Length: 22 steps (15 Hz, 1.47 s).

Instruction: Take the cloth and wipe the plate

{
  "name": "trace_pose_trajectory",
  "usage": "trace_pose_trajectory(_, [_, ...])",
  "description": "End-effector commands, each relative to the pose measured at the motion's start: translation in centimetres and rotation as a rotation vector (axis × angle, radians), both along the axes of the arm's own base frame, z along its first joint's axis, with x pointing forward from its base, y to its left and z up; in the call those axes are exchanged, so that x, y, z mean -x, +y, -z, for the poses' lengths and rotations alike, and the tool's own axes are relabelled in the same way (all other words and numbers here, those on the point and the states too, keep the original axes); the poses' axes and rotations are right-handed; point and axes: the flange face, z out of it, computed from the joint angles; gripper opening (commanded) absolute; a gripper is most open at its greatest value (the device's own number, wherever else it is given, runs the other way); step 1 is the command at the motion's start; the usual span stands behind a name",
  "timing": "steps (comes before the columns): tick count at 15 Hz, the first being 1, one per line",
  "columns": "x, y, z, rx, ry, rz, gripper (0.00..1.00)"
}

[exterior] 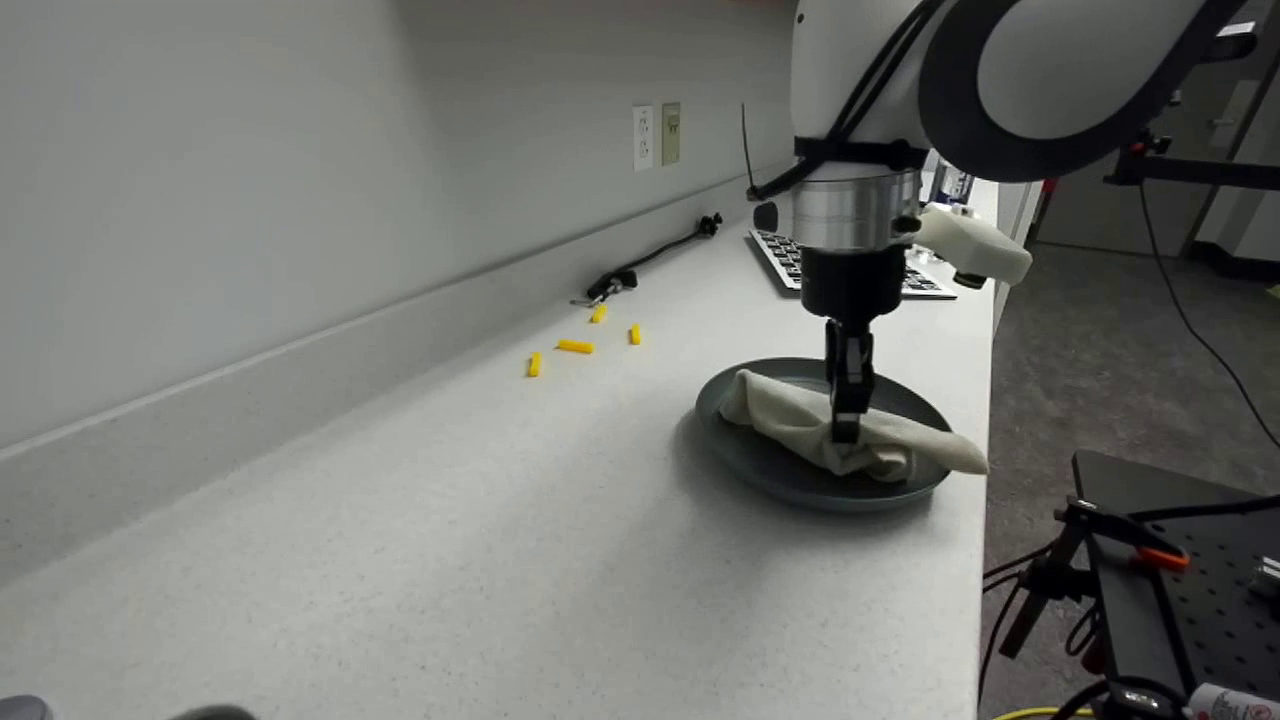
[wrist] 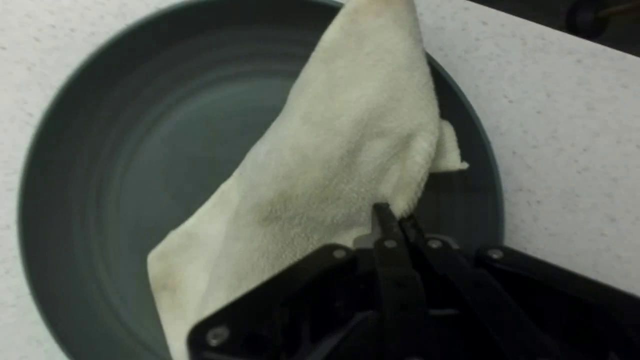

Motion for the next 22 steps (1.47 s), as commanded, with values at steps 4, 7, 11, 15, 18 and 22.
trace_pose_trajectory(4, [-3.6, 3.5, -1.5, -0.060, -0.077, -0.022, 0.01])
trace_pose_trajectory(7, [-5.0, 2.7, -2.1, 0.006, -0.157, -0.060, 0.01])
trace_pose_trajectory(11, [-5.6, -0.6, -3.1, 0.165, -0.248, -0.116, 0.01])
trace_pose_trajectory(15, [-4.8, -5.6, -3.8, 0.309, -0.252, -0.082, 0.01])
trace_pose_trajectory(18, [-3.5, -8.1, -4.0, 0.380, -0.226, -0.053, 0.01])
trace_pose_trajectory(22, [-0.5, -8.1, -3.8, 0.396, -0.125, -0.059, 0.01])
